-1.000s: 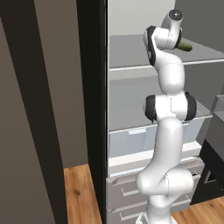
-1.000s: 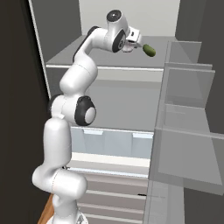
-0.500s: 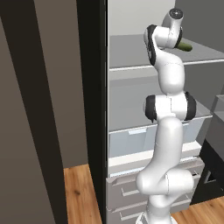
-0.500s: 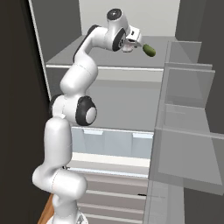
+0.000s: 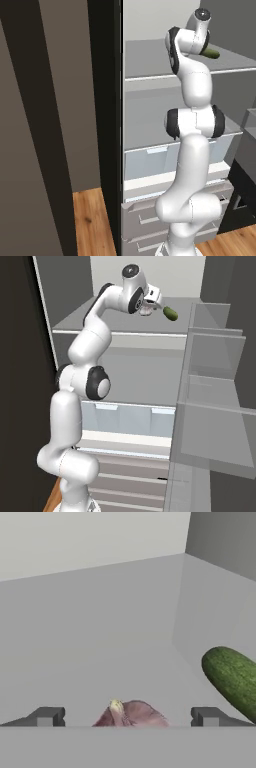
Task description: Retrieve the bottle and the shaker from the cabinet and place them next to the mixing bowl on the counter. Then add garlic from the fridge to the mixing bowl.
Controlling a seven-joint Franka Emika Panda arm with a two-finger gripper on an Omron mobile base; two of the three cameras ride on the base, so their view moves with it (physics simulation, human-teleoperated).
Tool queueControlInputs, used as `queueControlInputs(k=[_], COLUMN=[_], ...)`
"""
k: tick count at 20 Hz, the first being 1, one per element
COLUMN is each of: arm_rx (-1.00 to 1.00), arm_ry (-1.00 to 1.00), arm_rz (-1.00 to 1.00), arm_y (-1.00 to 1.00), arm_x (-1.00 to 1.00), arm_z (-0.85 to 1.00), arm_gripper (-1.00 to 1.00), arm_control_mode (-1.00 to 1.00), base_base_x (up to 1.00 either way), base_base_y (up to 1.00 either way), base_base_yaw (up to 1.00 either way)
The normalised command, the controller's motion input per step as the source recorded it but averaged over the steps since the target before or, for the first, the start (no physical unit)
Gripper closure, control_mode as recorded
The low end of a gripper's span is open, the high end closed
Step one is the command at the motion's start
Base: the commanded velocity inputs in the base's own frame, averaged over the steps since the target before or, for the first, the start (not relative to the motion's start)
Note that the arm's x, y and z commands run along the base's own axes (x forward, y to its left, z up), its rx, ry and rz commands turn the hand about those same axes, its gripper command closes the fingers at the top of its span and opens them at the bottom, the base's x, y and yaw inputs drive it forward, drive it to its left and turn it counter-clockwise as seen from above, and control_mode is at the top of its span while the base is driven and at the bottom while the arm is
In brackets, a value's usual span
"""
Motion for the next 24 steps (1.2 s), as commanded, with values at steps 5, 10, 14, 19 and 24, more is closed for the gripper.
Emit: queueControlInputs(k=[5, 10, 14, 19, 24], arm_rx=[0.0, 0.0, 0.0, 0.0, 0.0], arm_ry=[-0.04, 0.0, 0.0, 0.0, 0.0], arm_rz=[0.0, 0.0, 0.0, 0.0, 0.0], arm_y=[0.05, 0.05, 0.03, 0.0, 0.0], arm_x=[-0.1, -0.04, -0.14, -0.01, 0.0], arm_z=[0.0, -0.03, -0.08, -0.14, -0.19], arm_gripper=[-1.0, -1.0, -1.0, -1.0, -1.0], arm_control_mode=[-1.0, -1.0, -1.0, -1.0, -1.0], base_base_x=[0.0, 0.0, 0.0, 0.0, 0.0], base_base_y=[0.0, 0.0, 0.0, 0.0, 0.0], base_base_yaw=[0.0, 0.0, 0.0, 0.0, 0.0])
